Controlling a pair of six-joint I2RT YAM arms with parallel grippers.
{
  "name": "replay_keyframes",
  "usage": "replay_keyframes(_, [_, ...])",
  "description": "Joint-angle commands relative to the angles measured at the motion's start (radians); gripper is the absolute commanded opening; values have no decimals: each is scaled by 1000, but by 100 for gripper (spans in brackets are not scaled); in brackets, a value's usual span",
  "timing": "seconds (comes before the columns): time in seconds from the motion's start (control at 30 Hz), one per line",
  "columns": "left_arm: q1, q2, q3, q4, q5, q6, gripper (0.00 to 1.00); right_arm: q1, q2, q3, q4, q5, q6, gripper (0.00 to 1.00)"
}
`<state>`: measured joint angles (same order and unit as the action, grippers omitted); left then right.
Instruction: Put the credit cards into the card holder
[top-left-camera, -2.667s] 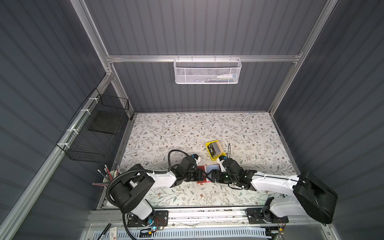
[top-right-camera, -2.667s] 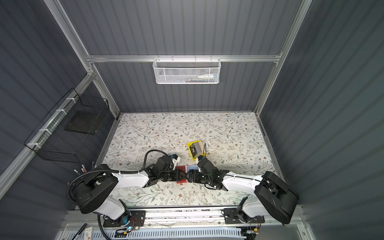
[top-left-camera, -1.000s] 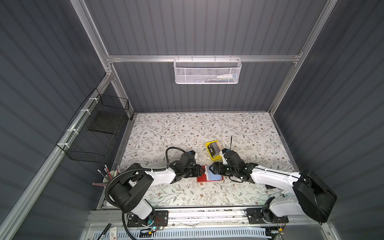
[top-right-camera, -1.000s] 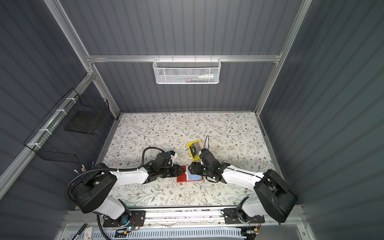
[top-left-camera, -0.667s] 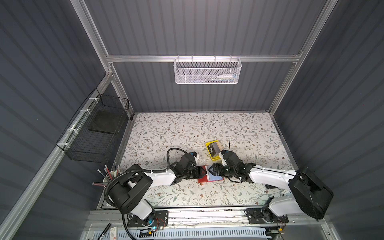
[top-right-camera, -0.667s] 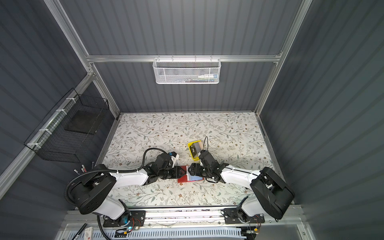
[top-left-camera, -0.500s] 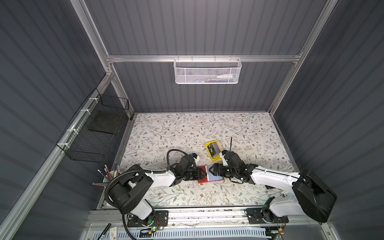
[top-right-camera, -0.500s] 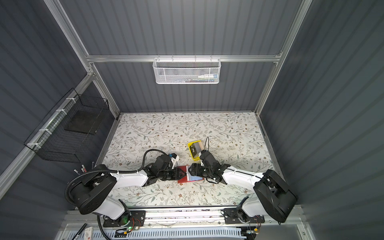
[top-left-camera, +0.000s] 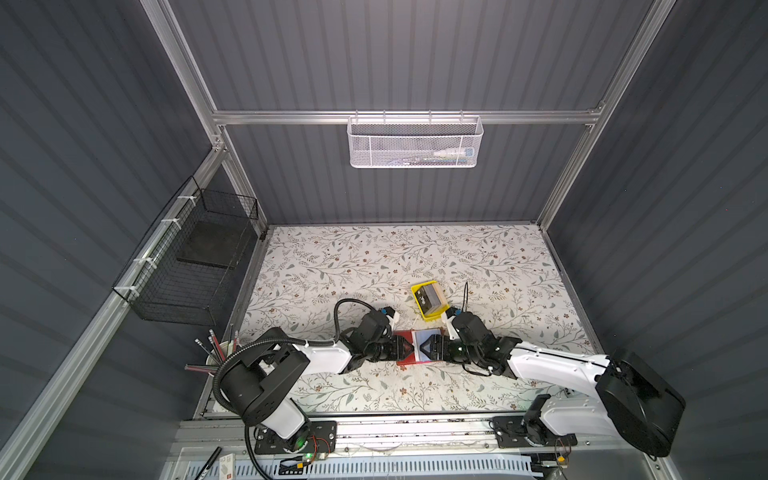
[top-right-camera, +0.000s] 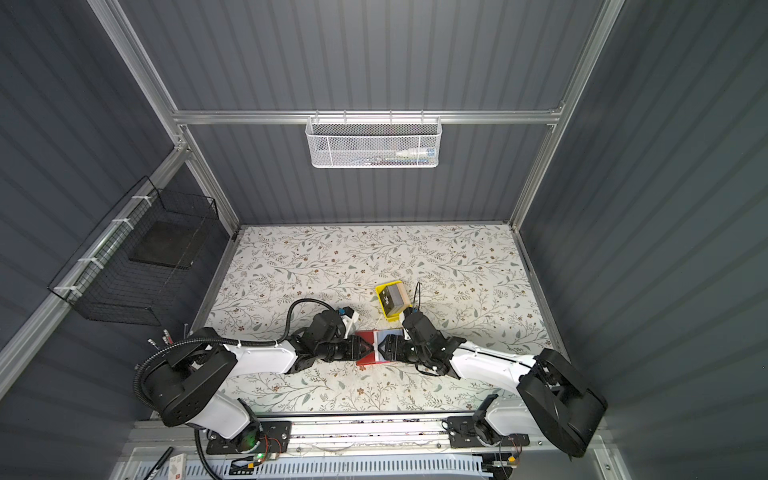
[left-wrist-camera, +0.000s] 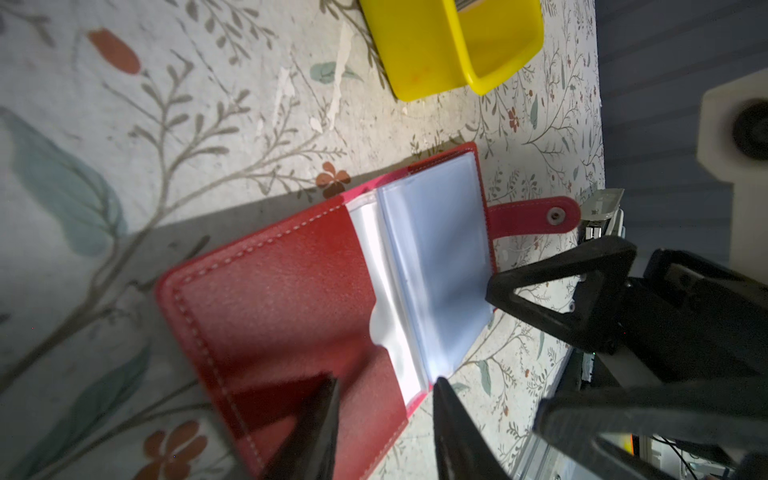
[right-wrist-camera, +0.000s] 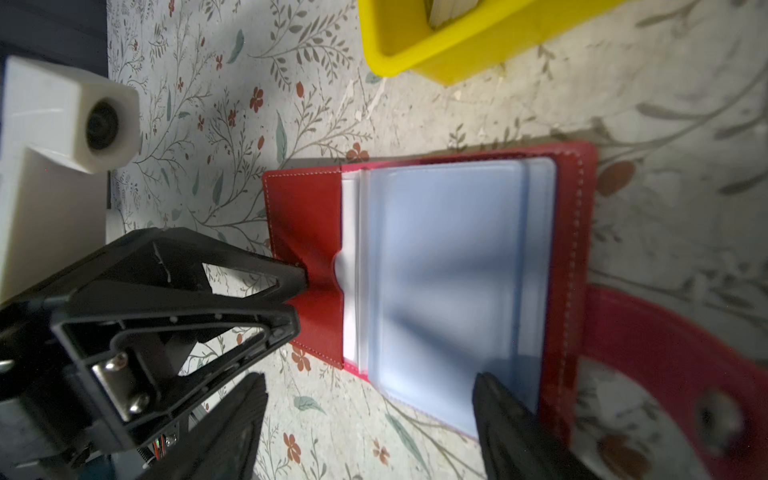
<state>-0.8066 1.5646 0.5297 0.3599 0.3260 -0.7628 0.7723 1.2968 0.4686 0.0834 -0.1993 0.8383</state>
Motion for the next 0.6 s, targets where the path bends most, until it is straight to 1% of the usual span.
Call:
replay_keyframes(0.0, [-8,-11,-7,-12,-21,7,39,5,9,-8,-20,42,22,80])
replay_keyframes(0.1, [-8,-47,-21,8,-13,5,39,6,1,-10,-23,48,22,80])
replay_keyframes(0.23, [-8,-75,-39,20,-8,12,40,7,-23,-24,15,24,9,80])
replay_keyframes(0.37, [-8,-71,-54,35,-12,7,40,9,-38,-42,38,16,10,80])
replay_keyframes(0.57, [-7,-55,-65,55,-17,-1,40,9,-21,-51,22,30,27,80])
